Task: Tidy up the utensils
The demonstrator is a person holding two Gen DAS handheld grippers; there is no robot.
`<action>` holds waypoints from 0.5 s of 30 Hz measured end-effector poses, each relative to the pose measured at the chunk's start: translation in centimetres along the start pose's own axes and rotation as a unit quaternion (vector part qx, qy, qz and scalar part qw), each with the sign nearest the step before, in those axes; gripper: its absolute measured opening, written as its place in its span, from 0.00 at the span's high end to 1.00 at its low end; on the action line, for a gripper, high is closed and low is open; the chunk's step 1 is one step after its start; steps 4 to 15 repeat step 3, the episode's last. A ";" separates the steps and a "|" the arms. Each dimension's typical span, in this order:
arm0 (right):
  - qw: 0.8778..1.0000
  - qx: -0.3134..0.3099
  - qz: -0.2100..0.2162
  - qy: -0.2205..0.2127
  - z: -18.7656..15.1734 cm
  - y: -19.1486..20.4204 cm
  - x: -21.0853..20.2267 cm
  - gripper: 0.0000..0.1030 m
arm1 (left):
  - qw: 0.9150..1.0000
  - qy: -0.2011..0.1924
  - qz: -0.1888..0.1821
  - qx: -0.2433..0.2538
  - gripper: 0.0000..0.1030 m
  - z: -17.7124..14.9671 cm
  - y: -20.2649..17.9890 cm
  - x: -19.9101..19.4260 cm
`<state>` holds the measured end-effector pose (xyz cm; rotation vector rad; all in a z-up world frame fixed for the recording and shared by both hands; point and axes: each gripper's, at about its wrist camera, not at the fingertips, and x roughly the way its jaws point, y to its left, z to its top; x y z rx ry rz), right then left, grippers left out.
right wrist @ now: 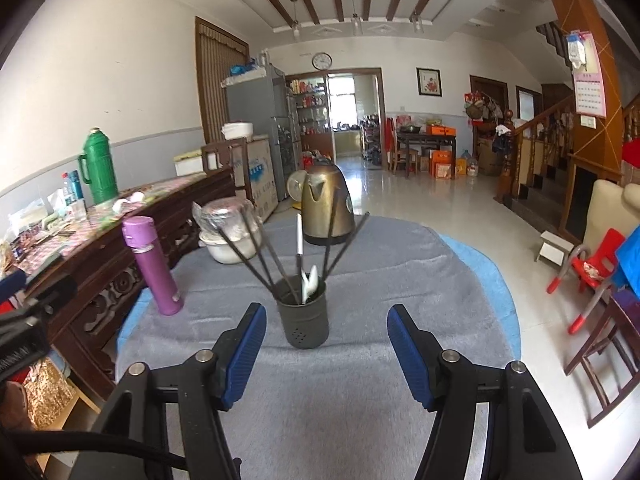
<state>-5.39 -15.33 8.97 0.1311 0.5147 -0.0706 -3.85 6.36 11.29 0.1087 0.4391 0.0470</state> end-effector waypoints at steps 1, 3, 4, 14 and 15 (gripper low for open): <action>1.000 -0.001 -0.009 0.010 0.0 -0.4 1.4 0.35 | 1.000 -0.001 -0.007 -0.003 0.03 0.1 -0.1 0.8; 1.000 0.003 -0.019 0.024 -0.3 -1.3 3.5 0.35 | 1.000 0.010 -0.018 -0.003 0.03 -0.2 -0.6 3.7; 1.000 0.003 -0.019 0.024 -0.3 -1.3 3.5 0.35 | 1.000 0.010 -0.018 -0.003 0.03 -0.2 -0.6 3.7; 1.000 0.003 -0.019 0.024 -0.3 -1.3 3.5 0.35 | 1.000 0.010 -0.018 -0.003 0.03 -0.2 -0.6 3.7; 1.000 0.003 -0.019 0.024 -0.3 -1.3 3.5 0.35 | 1.000 0.010 -0.018 -0.003 0.03 -0.2 -0.6 3.7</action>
